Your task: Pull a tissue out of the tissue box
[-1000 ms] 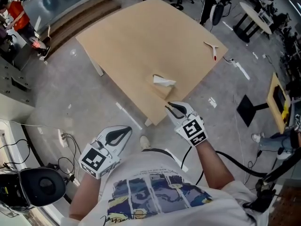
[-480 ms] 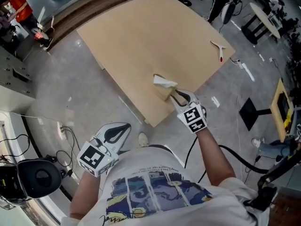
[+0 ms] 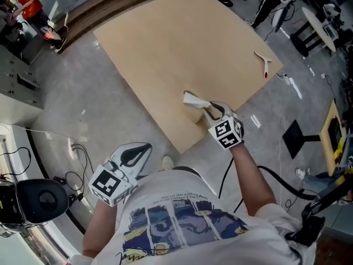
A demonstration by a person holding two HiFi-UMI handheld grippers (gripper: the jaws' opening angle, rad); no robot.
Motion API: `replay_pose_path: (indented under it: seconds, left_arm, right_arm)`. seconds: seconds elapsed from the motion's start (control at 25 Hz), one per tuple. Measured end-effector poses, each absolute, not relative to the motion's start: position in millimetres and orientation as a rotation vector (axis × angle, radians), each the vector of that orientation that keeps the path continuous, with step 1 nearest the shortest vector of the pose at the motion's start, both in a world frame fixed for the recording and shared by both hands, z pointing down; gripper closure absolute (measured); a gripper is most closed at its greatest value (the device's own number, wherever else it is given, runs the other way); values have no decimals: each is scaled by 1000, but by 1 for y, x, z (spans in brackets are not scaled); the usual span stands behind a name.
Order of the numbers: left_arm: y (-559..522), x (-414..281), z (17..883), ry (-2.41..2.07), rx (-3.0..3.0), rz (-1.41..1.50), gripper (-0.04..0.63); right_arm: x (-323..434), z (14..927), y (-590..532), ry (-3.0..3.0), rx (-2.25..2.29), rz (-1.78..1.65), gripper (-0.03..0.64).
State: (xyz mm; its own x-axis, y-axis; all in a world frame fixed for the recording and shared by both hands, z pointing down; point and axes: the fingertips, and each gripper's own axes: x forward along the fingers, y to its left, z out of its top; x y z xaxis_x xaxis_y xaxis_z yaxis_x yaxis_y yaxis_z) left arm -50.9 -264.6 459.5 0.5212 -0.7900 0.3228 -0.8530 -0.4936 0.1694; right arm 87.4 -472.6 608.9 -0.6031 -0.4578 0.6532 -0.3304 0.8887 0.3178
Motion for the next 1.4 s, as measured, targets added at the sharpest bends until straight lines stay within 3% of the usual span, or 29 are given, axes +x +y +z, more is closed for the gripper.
replay_pose_path:
  seconds: [0.56, 0.96, 1.4]
  left_arm:
    - [-294, -56, 458, -1356, 2450, 285, 592]
    - [-306, -55, 465, -1329, 2453, 281, 592]
    - [-300, -61, 460, -1305, 2467, 254, 592]
  right_arm:
    - [84, 645, -493, -2194, 471, -199, 502]
    - [84, 644, -493, -2225, 464, -139, 607]
    - [77, 629, -486, -2232, 498, -107, 611]
